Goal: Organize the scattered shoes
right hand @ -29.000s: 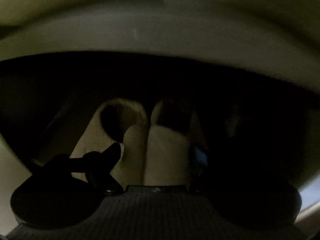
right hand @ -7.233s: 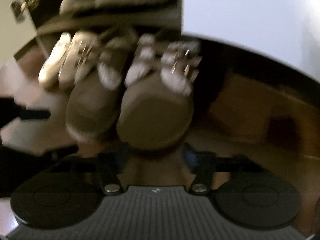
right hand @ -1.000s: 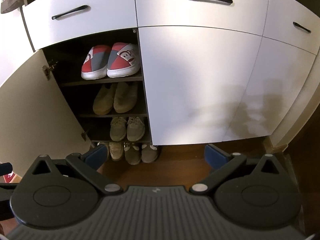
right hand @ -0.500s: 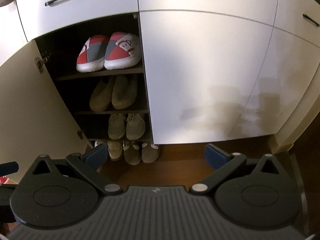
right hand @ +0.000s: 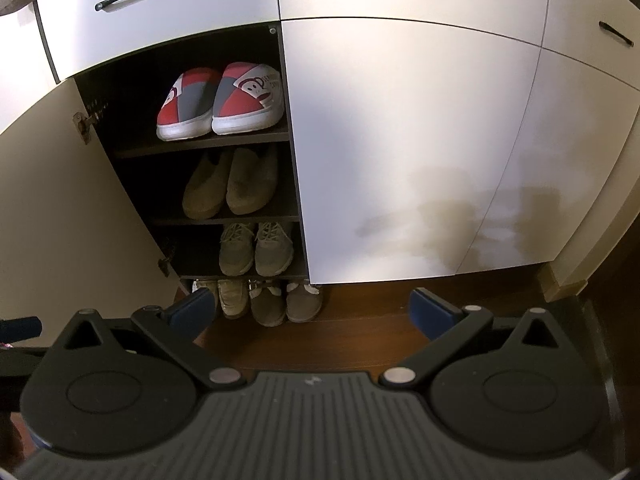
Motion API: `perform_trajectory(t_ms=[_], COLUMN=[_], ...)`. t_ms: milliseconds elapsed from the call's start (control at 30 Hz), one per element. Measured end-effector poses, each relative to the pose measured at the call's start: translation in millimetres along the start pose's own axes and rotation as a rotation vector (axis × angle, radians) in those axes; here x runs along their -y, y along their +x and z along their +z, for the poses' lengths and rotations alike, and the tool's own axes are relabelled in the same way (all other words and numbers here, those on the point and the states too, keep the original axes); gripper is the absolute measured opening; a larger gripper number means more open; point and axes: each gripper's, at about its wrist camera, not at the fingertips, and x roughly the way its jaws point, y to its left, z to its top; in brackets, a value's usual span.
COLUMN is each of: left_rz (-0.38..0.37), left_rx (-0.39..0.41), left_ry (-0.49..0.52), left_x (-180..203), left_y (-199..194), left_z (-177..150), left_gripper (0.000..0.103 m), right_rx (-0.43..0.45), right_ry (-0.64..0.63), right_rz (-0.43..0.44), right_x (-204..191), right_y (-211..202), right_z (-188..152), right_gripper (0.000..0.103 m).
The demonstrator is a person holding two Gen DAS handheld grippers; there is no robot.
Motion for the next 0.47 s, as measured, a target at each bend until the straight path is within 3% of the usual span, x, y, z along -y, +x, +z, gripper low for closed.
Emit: perform_trajectory(t_ms=[467], left_rz=[-0.001], left_rx=[0.067], left_ry=[0.053], left_x=[15.9], left_y=[-0.9], left_z=[17.4], left_gripper=[0.09], right_rx=[0.003], right_ry=[0.005], right_rz=[-0.007], right_x=[3.7], right_y=[-2.3], right_z=[-1.5], right_gripper=[0.102])
